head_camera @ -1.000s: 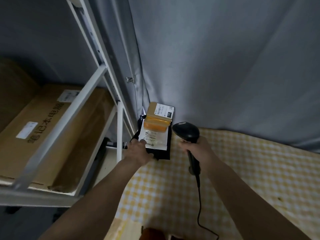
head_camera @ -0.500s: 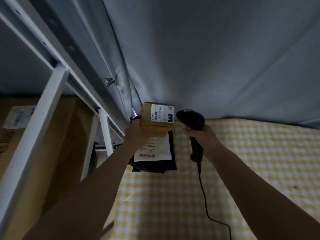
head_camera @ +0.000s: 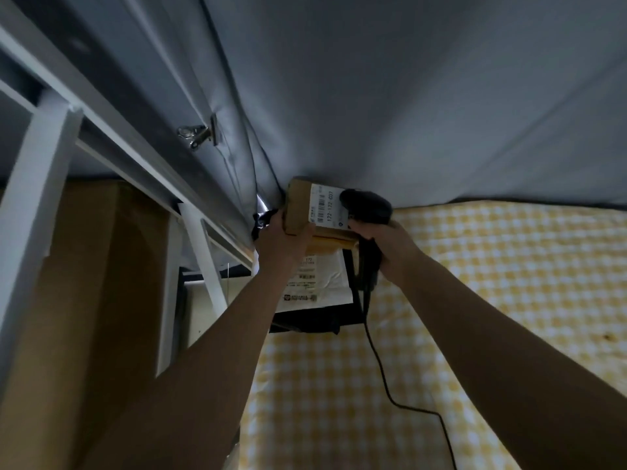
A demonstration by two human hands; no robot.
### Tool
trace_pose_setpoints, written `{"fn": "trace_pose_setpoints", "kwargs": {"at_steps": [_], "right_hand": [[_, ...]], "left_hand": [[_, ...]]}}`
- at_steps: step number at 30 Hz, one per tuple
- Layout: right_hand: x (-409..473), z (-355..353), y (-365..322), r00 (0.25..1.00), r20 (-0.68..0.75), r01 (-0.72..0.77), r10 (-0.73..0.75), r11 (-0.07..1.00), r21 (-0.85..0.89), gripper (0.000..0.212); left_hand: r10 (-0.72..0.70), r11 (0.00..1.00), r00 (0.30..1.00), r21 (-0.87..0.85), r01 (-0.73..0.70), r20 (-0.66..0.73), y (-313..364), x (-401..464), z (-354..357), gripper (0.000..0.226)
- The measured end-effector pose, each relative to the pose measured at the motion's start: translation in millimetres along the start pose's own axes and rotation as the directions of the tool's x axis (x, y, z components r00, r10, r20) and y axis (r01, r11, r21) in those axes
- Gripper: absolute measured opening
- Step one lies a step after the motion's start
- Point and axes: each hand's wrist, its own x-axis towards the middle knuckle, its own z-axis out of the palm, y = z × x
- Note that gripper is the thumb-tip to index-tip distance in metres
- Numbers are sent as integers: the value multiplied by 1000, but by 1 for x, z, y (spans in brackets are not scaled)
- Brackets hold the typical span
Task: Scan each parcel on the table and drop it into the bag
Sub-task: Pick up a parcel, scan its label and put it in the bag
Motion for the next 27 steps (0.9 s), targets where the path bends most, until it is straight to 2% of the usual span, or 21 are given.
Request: {"fn": "trace_pose_setpoints", "kwargs": {"at_steps": [6,9,13,16,18,22,27], "right_hand": [[-68,-24,11,993,43,108,-107,994,-18,15],[-104,-42,21,991,23,132,-131,990,-40,18],[-156,-72,33,987,-19,154,-158,978,-137,14],[-201,-98,34,968,-45,228,-247,940,-252,13],[-231,-112,29,938,-53,307,-343,892,-333,15],[-294,-135,20,871,29,457,-491,785,-419,21],[-350,-160,31,825,55,497,-563,675,-545,17]], "left_hand": [[44,948,996,-312,-65,-74,19,-52,12,57],[-44,830,999,-556,41,8,24,-87,20,58],[-60,704,991,-698,129,122,29,-137,25,55],[2,682,988,-722,114,157,42,-180,28,48],[45,709,987,-701,78,155,53,-204,28,47],[152,771,977,-637,-21,152,79,-251,27,51],[294,782,952,-594,-188,87,104,-300,22,47]]}}
